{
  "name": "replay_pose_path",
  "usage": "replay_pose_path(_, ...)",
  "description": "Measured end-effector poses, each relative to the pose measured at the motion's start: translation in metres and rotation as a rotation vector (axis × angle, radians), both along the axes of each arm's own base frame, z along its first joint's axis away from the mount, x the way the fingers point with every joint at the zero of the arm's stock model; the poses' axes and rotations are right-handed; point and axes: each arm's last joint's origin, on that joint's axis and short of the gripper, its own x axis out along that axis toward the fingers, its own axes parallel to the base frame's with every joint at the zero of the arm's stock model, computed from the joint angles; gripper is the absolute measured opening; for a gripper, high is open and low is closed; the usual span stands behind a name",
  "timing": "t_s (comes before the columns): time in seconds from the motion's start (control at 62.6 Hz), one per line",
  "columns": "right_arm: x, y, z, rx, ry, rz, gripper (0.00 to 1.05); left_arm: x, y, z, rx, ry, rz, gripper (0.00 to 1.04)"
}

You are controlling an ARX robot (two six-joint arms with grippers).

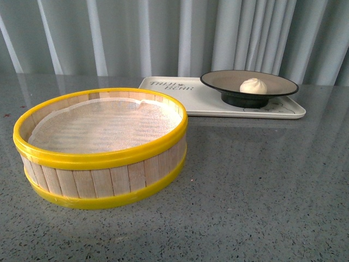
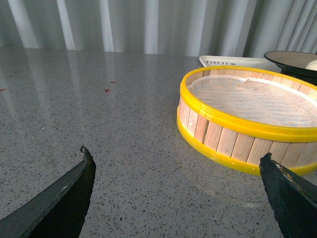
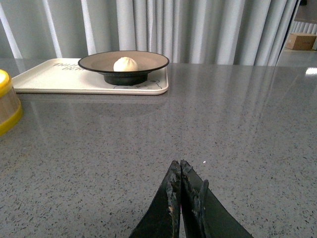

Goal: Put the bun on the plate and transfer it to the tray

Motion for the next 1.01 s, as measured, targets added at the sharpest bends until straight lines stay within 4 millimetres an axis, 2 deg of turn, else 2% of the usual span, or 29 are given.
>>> replay_pose_path(0.112,0.0000,0.0000,0.0000,-0.001,0.000,0.000,0.03,0.0000,0.0000,0.0000,0.000,0.000,0.000,0.98)
replay_pose_path(0.655,0.0000,0.0000,-0.0001,0.001,0.000,0.000,0.98,0.0000,0.0000,0.0000,0.000,0.000,0.000,0.98)
replay_pose_path(0.735,0.0000,0.0000,-0.0001,0.001,0.000,0.000,0.95,0.0000,0.0000,0.0000,0.000,0.000,0.000,0.98)
replay_pose_path(1.007,0.0000,0.0000,-0.0001,0.001,0.000,0.000,0.96,0.0000,0.0000,0.0000,0.000,0.000,0.000,0.98)
